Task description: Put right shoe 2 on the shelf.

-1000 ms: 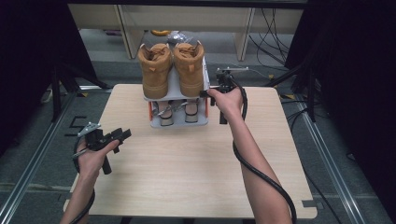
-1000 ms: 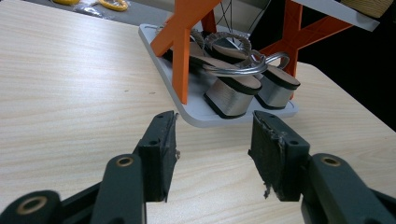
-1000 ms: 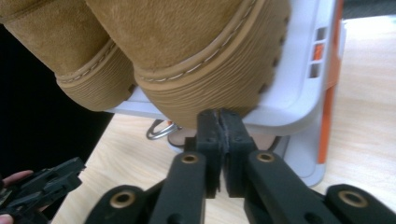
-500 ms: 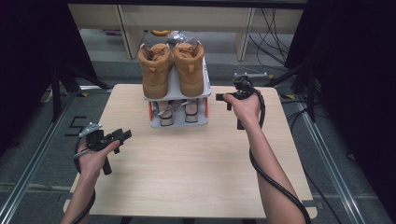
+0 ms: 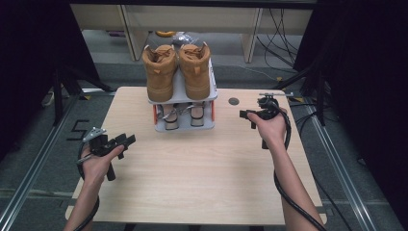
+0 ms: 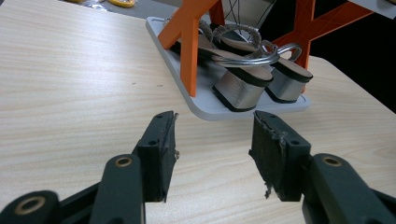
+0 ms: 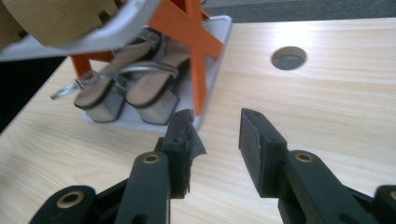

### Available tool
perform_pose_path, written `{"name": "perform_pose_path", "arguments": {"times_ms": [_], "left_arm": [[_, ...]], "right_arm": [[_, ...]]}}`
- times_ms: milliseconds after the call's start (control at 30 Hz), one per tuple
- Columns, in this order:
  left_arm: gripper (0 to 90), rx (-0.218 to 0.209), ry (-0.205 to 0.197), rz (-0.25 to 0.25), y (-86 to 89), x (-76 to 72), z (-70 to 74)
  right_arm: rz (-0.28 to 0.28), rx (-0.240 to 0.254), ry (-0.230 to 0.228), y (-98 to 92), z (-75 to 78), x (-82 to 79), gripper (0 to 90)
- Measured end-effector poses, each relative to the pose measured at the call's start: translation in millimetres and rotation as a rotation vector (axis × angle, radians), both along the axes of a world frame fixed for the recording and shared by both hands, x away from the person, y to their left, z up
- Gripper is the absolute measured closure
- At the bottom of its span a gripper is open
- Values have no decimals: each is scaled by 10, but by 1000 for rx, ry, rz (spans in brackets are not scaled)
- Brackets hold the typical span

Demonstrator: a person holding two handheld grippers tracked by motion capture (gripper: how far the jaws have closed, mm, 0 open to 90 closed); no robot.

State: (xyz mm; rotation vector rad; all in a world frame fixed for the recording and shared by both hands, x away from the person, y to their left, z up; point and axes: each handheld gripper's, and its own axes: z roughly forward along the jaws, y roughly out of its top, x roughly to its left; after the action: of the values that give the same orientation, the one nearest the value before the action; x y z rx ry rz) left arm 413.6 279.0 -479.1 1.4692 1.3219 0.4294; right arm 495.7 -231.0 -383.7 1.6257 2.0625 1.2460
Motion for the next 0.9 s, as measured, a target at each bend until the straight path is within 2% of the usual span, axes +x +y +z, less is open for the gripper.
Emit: {"name": "perform_pose_path", "arguments": {"times_ms": [33, 133, 233, 267, 300, 333, 367, 400, 467, 500, 567, 633, 667, 733, 767, 833, 867, 900], "left_arm": [[491, 1, -1, 0, 0, 0, -3], [491, 2, -3, -4, -3, 5, -8], [490, 1, -3, -10, -9, 5, -10], [489, 0, -5, -10, -12, 6, -10], [489, -1, -7, -13, -14, 8, -11], [489, -5, -8, -15, -15, 10, -14], [488, -3, -6, -11, -19, 7, -13], [488, -3, -5, -12, -19, 8, -15], [488, -1, -2, -10, -23, 7, -20], [488, 0, -2, -11, -25, 6, -21], [487, 1, -4, -10, -28, 6, -21], [488, 2, -4, -10, -29, 6, -21], [487, 2, -3, -10, -27, 6, -23], [487, 2, 0, -7, -24, 8, -27], [486, 3, 0, -9, -20, 12, -30], [486, 3, 0, -11, -20, 11, -31], [485, 2, 1, -11, -18, 11, -29], [485, 1, 0, -11, -16, 10, -24]], "right_arm": [[-13, 13, 8, -31, -28, -47, 651], [-19, 7, -6, -117, -133, -136, 644], [-48, 30, 22, -150, -220, -248, 635], [-37, 24, 3, -181, -263, -275, 629], [-35, 17, 2, -203, -301, -308, 622], [-51, 27, -3, -209, -353, -342, 619], [-40, 31, -5, -232, -394, -377, 614], [-55, 40, 13, -229, -435, -418, 611], [-40, 29, -9, -264, -531, -463, 608], [-50, 46, 3, -262, -560, -499, 607], [-58, 33, -4, -277, -622, -542, 604], [-60, 49, -7, -280, -663, -595, 599], [-65, 38, -23, -275, -699, -608, 595], [-64, 66, -11, -269, -732, -663, 592], [-58, 52, -23, -267, -755, -671, 590], [-51, 32, -3, -264, -755, -683, 588], [-61, 45, -12, -267, -754, -685, 585], [-65, 35, -29, -280, -748, -689, 584]]}}
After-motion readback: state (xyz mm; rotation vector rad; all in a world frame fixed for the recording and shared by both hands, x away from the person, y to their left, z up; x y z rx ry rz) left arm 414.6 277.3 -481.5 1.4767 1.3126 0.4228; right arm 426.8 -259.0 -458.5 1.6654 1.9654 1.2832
